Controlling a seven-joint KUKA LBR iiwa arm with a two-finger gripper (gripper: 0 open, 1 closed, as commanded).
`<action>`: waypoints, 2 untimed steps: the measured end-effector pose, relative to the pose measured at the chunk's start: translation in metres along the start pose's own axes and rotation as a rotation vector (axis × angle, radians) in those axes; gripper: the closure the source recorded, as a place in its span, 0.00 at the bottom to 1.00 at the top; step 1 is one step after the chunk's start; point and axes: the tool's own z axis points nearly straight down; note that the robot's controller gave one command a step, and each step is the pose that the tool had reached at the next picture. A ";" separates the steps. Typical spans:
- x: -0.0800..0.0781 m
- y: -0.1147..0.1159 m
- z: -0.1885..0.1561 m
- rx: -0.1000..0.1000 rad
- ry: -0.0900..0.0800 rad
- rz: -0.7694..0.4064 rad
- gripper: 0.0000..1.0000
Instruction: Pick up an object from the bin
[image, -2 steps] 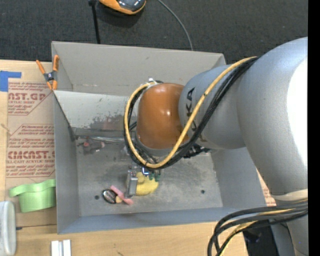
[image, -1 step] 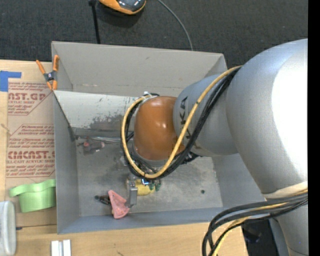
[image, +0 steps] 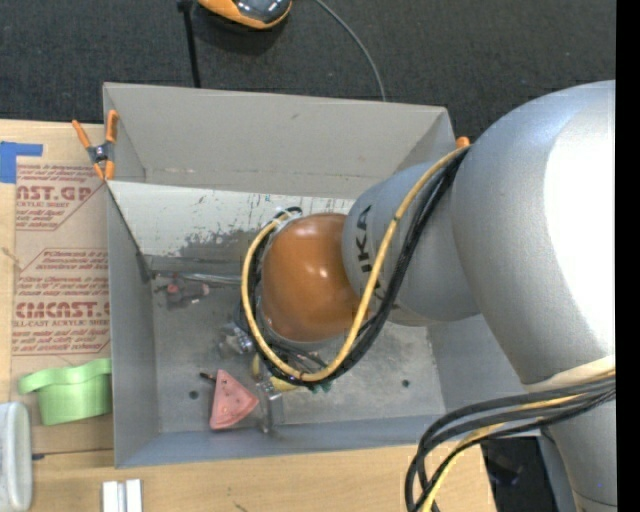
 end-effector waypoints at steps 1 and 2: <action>-0.010 0.020 0.005 -0.001 0.003 0.038 0.00; -0.010 0.038 0.007 -0.001 -0.003 -0.157 1.00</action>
Offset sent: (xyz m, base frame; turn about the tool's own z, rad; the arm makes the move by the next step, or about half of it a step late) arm -0.0046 0.0377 -0.0079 -0.1575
